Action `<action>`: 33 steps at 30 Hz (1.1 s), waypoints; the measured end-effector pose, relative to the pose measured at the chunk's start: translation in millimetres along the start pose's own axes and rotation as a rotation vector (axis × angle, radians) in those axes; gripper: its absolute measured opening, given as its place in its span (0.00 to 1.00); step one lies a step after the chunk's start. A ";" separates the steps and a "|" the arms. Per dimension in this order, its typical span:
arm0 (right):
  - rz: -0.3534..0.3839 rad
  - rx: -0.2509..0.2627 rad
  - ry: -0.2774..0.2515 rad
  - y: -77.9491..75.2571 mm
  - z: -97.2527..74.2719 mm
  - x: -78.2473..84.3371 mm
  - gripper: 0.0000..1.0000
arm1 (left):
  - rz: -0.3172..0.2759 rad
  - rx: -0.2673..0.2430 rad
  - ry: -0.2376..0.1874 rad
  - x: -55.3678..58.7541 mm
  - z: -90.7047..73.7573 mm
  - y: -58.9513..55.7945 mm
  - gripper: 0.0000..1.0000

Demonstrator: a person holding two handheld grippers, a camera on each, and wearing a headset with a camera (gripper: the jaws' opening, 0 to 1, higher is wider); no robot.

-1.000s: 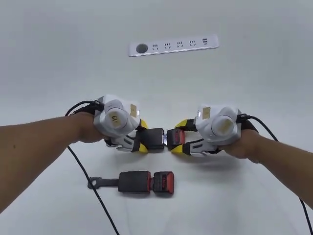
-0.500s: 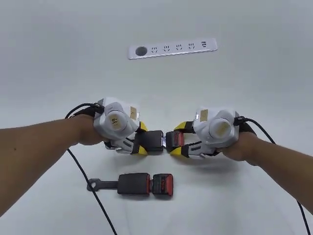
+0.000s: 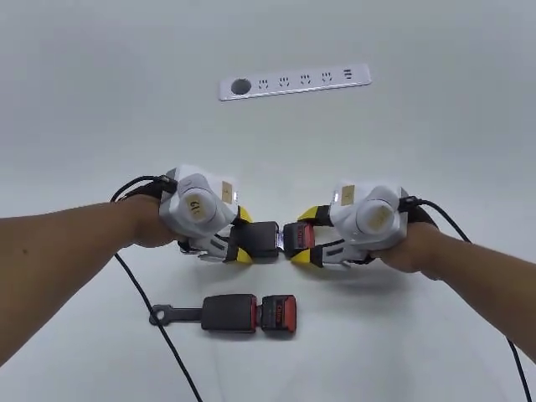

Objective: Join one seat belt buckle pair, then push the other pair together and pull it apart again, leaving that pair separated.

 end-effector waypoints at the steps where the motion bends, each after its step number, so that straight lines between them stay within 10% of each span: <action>1: 0.000 0.000 -0.001 0.1 0.0 0.1 0.36 | -0.001 -0.001 0.001 -0.1 0.0 -0.1 0.34; 33: 0.007 0.001 0.017 -9.8 -31.6 25.6 0.37 | -0.003 -0.001 -0.007 -0.7 0.6 -0.9 0.34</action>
Point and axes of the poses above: the centre of the closed fingertips' face, and the gripper's own axes: z roughly forward along the fingers, y roughly to its left, x roughly out of its underside, the point moved 9 cm from there along -z, roughly backward along the fingers, and after that the axes turned 2 degrees about -y, right-handed, at the moved point
